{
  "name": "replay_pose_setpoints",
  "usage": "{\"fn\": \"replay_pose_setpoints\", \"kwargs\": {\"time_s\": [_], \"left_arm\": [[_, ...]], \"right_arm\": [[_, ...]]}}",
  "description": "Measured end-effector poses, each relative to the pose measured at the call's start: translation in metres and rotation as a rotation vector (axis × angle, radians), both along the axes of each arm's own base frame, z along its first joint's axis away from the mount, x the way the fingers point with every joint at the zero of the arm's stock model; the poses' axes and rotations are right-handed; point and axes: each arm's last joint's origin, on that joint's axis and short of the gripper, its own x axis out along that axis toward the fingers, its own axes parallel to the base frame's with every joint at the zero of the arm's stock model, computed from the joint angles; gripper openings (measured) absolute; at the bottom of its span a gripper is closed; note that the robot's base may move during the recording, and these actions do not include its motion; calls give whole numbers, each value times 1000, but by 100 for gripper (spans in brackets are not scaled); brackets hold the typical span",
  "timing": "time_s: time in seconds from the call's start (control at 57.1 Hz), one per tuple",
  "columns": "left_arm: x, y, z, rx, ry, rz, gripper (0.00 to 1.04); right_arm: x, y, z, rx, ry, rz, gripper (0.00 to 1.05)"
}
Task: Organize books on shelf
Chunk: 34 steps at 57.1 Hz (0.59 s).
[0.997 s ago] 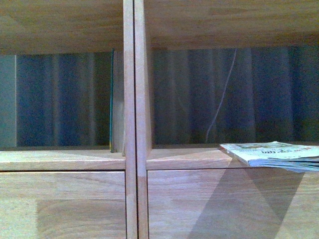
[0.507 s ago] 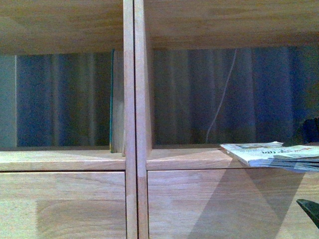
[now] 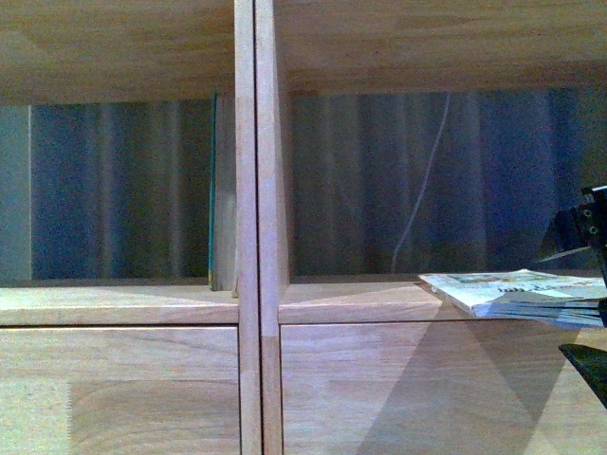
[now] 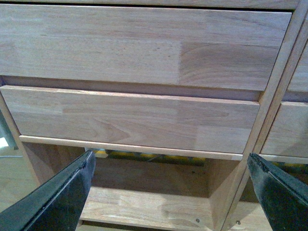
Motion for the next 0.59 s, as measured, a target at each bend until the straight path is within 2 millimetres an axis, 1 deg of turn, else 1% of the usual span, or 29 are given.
{"fn": "replay_pose_setpoints", "kwargs": {"time_s": [0.175,0.297,0.332,0.49,0.525,0.595], "left_arm": [[0,0,0,0,0,0,97],[0,0,0,0,0,0,97],[0,0,0,0,0,0,97],[0,0,0,0,0,0,97],[0,0,0,0,0,0,97],[0,0,0,0,0,0,97]], "right_arm": [[0,2,1,-8,3,1,57],[0,5,3,-9,-32,5,38],[-1,5,3,-9,-38,6,35],[-2,6,-5,5,-51,10,11],[-3,6,-5,7,-58,16,8],[-4,6,-6,13,-72,26,7]]}}
